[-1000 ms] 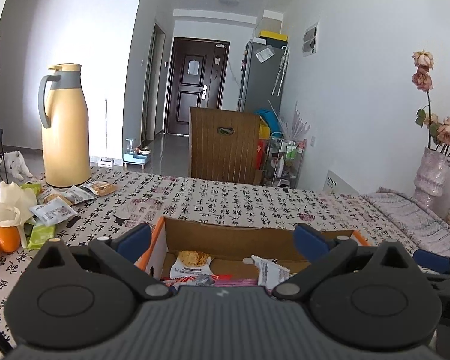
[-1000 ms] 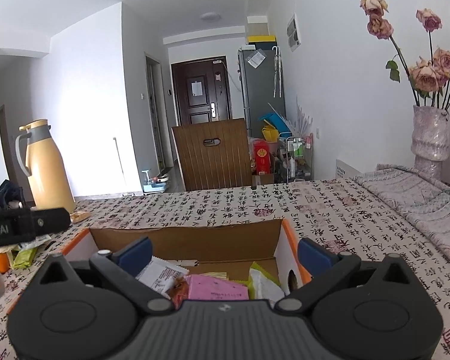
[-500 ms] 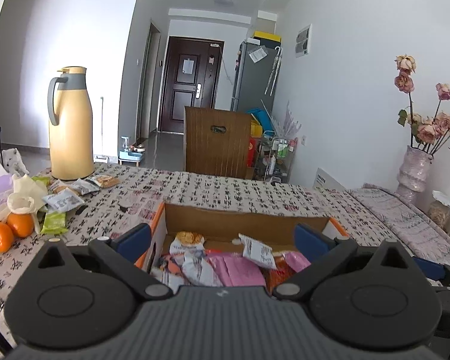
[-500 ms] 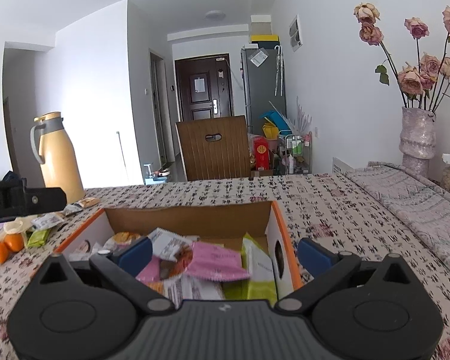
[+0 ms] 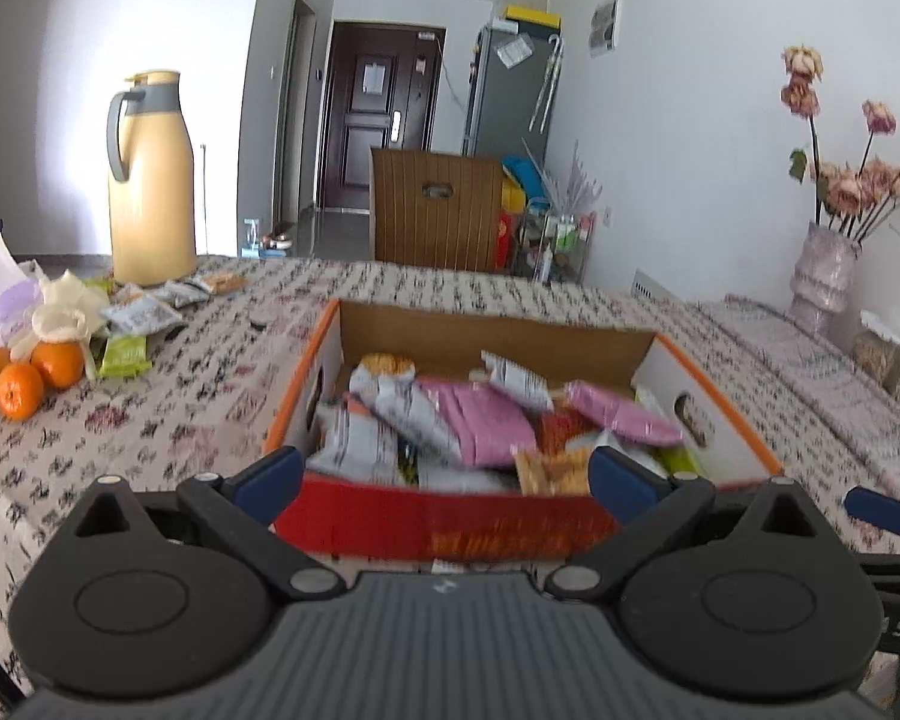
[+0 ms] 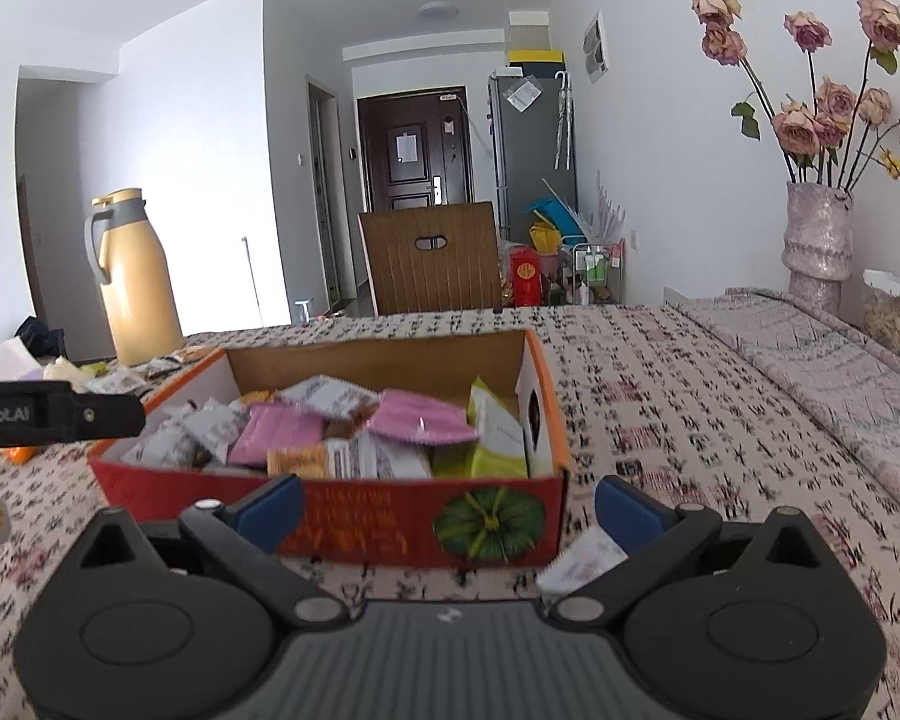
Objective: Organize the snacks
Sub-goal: 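Withdraw both open tools from the box back to the snack pile, then grasp a white snack packet with the left tool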
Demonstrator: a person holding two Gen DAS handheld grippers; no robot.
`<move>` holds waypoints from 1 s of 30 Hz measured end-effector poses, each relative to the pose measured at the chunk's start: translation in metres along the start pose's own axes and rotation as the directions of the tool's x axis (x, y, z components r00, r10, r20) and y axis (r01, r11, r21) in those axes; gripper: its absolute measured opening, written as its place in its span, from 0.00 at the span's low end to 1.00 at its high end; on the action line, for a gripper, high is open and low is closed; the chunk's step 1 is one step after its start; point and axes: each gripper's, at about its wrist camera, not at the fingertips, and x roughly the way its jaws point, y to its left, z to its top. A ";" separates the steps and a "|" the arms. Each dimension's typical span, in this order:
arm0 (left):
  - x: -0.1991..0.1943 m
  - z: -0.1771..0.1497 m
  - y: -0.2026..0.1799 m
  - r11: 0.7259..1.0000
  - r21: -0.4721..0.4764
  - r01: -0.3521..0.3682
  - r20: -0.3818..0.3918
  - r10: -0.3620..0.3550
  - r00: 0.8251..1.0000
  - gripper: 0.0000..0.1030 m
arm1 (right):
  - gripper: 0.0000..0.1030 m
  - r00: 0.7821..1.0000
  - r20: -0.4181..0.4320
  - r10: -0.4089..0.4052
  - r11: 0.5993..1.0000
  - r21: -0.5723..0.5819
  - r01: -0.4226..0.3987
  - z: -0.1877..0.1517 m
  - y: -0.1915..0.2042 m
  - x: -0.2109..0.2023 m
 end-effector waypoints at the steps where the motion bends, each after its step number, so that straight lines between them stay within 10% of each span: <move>1: 0.001 -0.003 -0.001 1.000 0.002 -0.001 -0.010 0.001 1.000 1.00 | 1.00 1.000 -0.003 0.001 1.000 0.000 -0.001 -0.003 -0.001 -0.002; 25: 0.044 -0.062 -0.026 0.993 0.117 -0.008 -0.247 0.037 0.968 0.99 | 1.00 0.990 -0.132 -0.054 0.998 0.029 0.058 -0.057 -0.031 -0.012; 30: 0.048 -0.064 -0.025 0.993 0.114 -0.001 -0.259 0.030 0.966 0.70 | 1.00 0.986 -0.156 -0.060 0.997 0.030 0.065 -0.063 -0.034 -0.009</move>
